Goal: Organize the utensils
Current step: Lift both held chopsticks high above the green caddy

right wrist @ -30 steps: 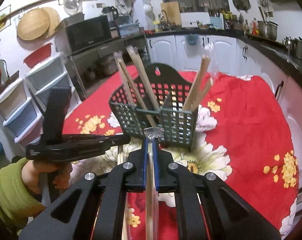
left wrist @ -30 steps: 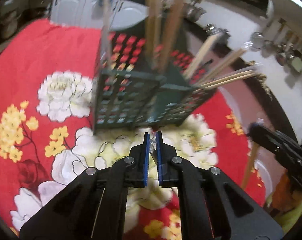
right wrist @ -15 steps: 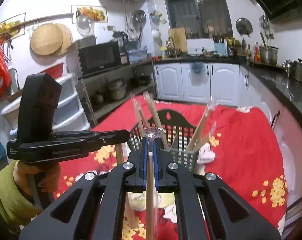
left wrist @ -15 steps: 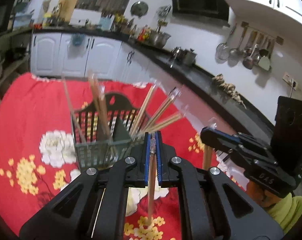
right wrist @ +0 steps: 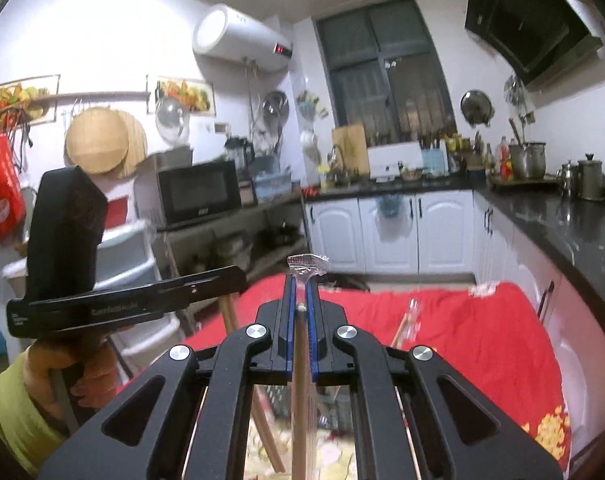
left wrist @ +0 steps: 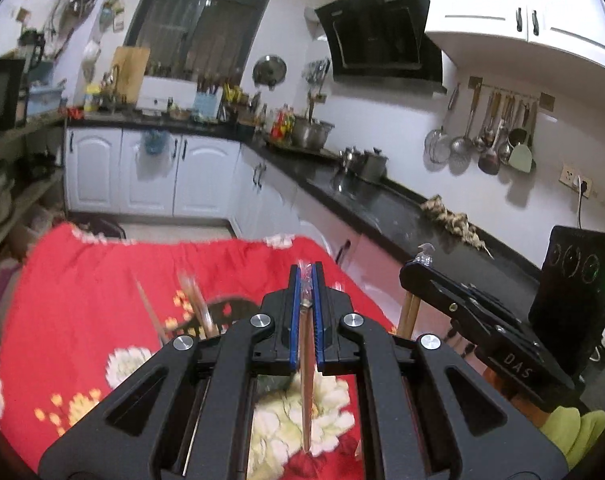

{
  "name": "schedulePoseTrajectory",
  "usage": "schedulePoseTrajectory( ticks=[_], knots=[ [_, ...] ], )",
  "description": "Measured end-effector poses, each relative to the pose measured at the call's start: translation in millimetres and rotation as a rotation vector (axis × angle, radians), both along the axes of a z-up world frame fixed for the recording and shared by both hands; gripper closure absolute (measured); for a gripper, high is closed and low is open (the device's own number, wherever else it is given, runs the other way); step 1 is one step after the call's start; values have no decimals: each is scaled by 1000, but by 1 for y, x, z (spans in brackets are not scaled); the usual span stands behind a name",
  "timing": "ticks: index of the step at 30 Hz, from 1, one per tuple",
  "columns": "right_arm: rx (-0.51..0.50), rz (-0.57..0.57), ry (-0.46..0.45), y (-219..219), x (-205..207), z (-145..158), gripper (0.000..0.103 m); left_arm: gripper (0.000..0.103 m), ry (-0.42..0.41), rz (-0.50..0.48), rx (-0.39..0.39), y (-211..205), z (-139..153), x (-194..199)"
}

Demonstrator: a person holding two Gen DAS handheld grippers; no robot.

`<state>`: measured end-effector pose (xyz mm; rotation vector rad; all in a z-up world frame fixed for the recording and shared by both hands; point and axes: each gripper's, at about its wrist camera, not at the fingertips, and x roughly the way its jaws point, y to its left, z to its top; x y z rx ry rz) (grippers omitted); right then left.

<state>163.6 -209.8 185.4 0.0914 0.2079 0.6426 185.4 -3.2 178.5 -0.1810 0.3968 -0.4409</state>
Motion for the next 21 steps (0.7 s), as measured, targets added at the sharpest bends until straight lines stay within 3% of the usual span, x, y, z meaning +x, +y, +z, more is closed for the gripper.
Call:
schedulePoseTrajectory(
  ticks=[11, 21],
  knots=[
    [48, -112, -143, -1, 28, 35, 97, 100, -96, 84, -9, 7, 47, 31],
    [82, -178, -182, -6, 51, 43, 97, 100, -139, 164, 54, 2, 53, 58]
  ],
)
